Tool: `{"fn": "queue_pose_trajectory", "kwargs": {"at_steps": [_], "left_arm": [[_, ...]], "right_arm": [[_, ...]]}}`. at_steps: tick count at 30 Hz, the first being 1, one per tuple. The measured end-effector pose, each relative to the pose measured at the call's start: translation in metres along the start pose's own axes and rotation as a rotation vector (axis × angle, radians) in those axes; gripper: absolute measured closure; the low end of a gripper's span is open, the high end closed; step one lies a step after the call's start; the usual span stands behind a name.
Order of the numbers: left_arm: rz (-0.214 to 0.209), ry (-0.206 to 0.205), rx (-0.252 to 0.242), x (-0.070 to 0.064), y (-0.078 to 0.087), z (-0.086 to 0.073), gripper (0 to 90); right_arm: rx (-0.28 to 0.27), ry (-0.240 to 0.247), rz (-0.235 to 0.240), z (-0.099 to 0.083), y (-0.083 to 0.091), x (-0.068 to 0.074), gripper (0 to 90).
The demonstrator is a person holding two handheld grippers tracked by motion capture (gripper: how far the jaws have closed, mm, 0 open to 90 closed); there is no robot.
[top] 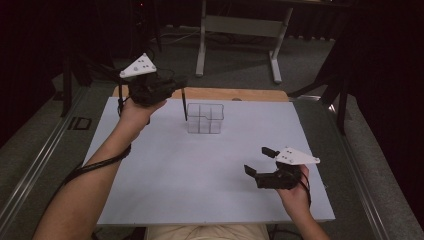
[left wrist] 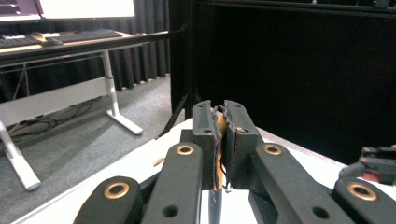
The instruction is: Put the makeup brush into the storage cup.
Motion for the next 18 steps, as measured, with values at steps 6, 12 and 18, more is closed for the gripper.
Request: {"fn": "queue_pose_trajectory", "kwargs": {"at_steps": [6, 12, 18], "left_arm": [[-0.011, -0.009, 0.001, 0.001, -0.016, 0.006, 85.5], [-0.002, -0.028, -0.008, 0.005, -0.030, 0.012, 85.6], [0.000, -0.044, -0.009, 0.004, -0.044, 0.020, 85.5]], "right_arm": [[0.009, 0.012, -0.003, -0.001, -0.001, 0.000, 11.9], [0.012, 0.004, 0.006, -0.003, -0.001, 0.001, 12.0], [0.002, 0.012, 0.011, -0.001, 0.001, 0.003, 12.0]]}}
Point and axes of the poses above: each handheld gripper's, and its own axes: y roughly backward along the jaws, z roughly out of its top, x roughly to its left, the point moved 9 cm from there along -y, roughly forward along the jaws, and after that the axes turned 9 degrees about y, right-handed, at the moved point
